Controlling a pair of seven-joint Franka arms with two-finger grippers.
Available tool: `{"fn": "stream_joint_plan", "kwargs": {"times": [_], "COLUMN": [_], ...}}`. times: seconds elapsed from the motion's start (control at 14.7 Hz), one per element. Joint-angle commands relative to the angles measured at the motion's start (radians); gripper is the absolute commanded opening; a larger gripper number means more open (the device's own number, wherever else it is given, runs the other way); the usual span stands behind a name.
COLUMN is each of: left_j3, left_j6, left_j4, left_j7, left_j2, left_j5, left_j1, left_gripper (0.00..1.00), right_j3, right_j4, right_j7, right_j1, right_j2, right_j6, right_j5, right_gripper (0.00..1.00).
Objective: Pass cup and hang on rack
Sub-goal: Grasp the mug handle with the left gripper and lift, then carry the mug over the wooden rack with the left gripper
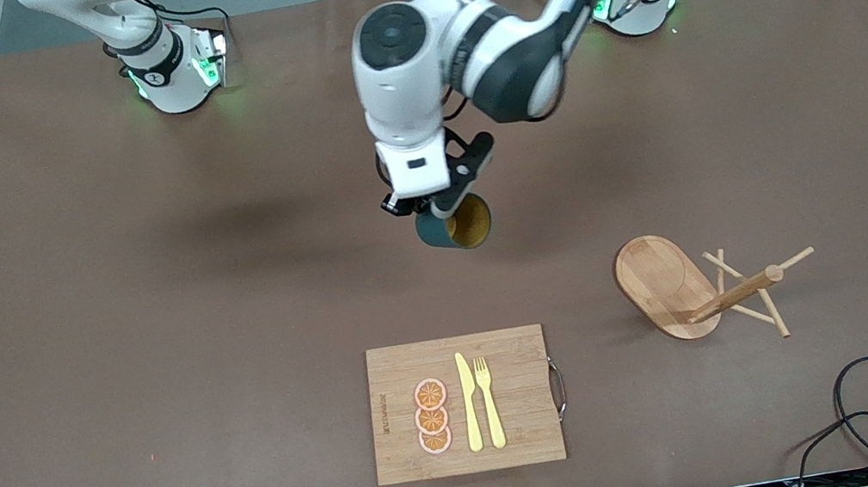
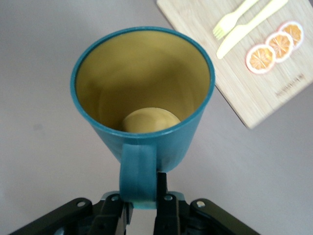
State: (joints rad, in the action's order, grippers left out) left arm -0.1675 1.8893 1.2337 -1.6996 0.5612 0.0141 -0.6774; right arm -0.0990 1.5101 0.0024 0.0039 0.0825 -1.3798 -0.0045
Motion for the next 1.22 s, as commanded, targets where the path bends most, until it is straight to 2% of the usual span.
{"fn": "stream_joint_plan", "kwargs": {"times": [0.0, 0.27, 0.54, 0.68, 0.88, 1.16], "left_j3": [-0.006, -0.006, -0.006, -0.006, -0.004, -0.004], "left_j6": [0.039, 0.039, 0.025, -0.014, -0.145, -0.261], "left_j4": [0.056, 0.131, 0.298, 0.351, 0.392, 0.432], "left_j7": [0.093, 0.269, 0.519, 0.628, 0.800, 0.981], "left_j2": [-0.088, -0.165, -0.256, -0.274, -0.265, -0.238], "left_j5": [0.204, 0.490, 0.807, 0.891, 1.027, 1.055], "left_j1": [0.091, 0.234, 0.404, 0.479, 0.613, 0.738], "left_gripper": [0.01, 0.01, 0.01, 0.01, 0.01, 0.01], "right_j3": [0.002, 0.004, 0.005, 0.005, 0.004, 0.004], "right_j4": [0.035, 0.024, 0.024, 0.025, 0.025, 0.028], "right_j7": [0.018, 0.018, 0.015, -0.008, -0.031, -0.027], "right_j1": [-0.001, 0.004, 0.004, 0.004, -0.001, -0.001], "right_j2": [0.030, 0.028, 0.026, 0.025, 0.023, 0.023], "right_j6": [-0.008, -0.008, -0.007, -0.005, -0.007, -0.004], "right_j5": [-0.002, -0.002, -0.002, -0.002, 0.000, 0.001], "right_gripper": [1.00, 1.00, 1.00, 1.00, 1.00, 1.00]}}
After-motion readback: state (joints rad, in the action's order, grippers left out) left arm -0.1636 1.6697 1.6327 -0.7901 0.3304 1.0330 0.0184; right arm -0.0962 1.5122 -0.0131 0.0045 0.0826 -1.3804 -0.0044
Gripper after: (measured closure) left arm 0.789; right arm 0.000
